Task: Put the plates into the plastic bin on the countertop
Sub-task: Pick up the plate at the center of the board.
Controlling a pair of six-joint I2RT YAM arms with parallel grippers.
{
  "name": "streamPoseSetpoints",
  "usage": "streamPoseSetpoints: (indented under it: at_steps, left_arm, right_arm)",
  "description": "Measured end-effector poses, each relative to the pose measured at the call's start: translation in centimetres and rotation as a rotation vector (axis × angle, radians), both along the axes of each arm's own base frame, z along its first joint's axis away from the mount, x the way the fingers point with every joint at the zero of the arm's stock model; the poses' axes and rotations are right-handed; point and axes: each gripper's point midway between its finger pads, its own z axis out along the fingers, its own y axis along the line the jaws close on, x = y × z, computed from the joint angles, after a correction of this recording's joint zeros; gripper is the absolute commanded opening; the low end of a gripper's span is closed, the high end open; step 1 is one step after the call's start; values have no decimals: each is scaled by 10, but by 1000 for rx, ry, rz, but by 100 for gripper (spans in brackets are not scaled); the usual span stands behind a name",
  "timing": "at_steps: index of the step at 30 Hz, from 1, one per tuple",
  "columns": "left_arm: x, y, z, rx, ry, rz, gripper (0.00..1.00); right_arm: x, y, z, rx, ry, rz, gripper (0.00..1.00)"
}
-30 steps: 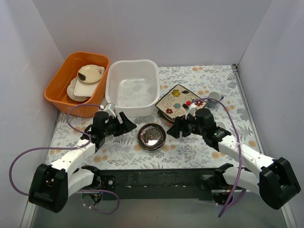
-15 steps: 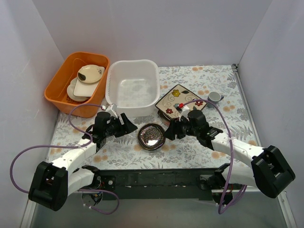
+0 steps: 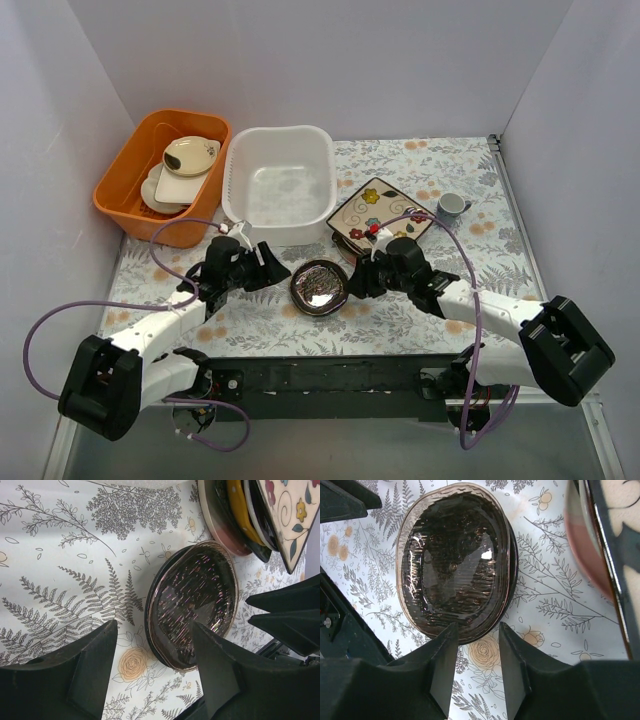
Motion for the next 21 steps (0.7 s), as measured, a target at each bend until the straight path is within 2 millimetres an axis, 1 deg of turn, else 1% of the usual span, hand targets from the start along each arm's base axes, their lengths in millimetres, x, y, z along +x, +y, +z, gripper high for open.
streamPoseSetpoints:
  at_steps: [2,3,6,10,12,15,21]
  left_arm:
    - [0,-2,0,8,4,-5,59]
    - [1,-3,0,11,6,-6,58]
    - [2,-5,-2,20,11,-10,58]
    - [0,-8,-9,35,33,-18,57]
    - [0,-10,-10,40,38,-22,56]
    - [2,-13,-7,41,30,-31,54]
    - [7,-17,-1,48,13,-39,51]
  right_arm:
    - [-2,1,-3,-6,3,3,40]
    - [-2,1,-4,-9,4,4,37]
    - [-2,2,-8,-18,7,3,33]
    - [-3,4,-14,-32,15,5,31]
    - [-2,4,-18,-39,19,2,27]
    - [-2,3,-23,-51,28,-4,22]
    - [0,3,-23,-49,25,-14,20]
